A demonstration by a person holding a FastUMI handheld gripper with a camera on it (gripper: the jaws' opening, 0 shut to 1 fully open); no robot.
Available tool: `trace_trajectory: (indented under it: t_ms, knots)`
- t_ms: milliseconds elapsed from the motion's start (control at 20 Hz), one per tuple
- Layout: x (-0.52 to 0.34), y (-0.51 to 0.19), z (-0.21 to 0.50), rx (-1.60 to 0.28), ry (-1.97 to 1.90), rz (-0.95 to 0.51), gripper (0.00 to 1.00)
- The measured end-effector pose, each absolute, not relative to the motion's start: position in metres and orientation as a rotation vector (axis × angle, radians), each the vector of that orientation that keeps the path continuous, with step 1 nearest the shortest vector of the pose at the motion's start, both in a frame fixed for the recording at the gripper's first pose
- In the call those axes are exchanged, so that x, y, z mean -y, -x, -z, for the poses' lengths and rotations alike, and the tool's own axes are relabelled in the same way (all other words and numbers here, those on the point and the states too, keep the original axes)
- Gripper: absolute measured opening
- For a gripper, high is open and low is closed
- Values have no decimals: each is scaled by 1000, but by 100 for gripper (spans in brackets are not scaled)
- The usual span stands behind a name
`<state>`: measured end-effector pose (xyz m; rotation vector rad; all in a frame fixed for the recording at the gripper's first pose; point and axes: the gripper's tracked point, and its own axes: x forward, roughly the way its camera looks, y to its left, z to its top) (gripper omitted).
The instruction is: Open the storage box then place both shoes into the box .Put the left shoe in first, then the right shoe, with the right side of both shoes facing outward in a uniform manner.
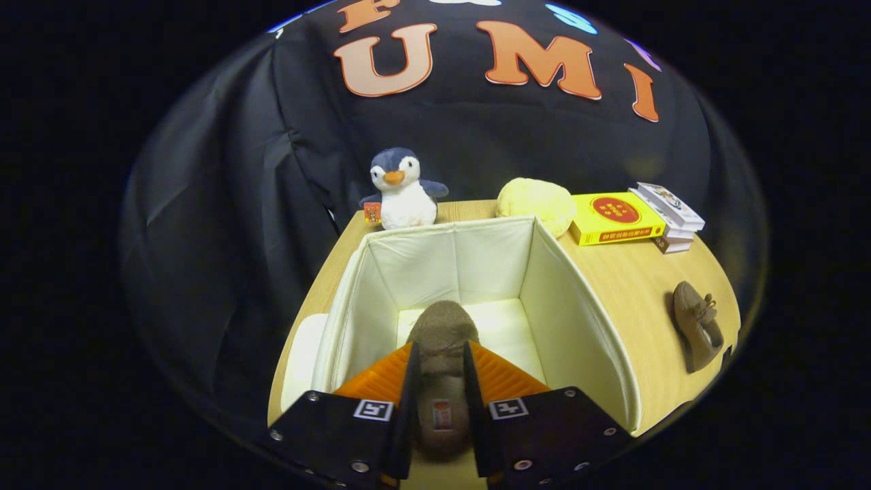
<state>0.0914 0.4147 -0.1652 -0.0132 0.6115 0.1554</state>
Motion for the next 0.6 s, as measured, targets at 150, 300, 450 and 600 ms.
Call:
trace_trajectory:
  t_ms: [150, 300, 450, 600]
  knots:
    - [-392, -91, 149, -574, 20, -143, 61]
    - [-362, -90, 132, -539, 15, -125, 81]
    - [-319, -89, 117, -507, 14, -90, 97]
    - [-268, -88, 109, -490, 6, -36, 98]
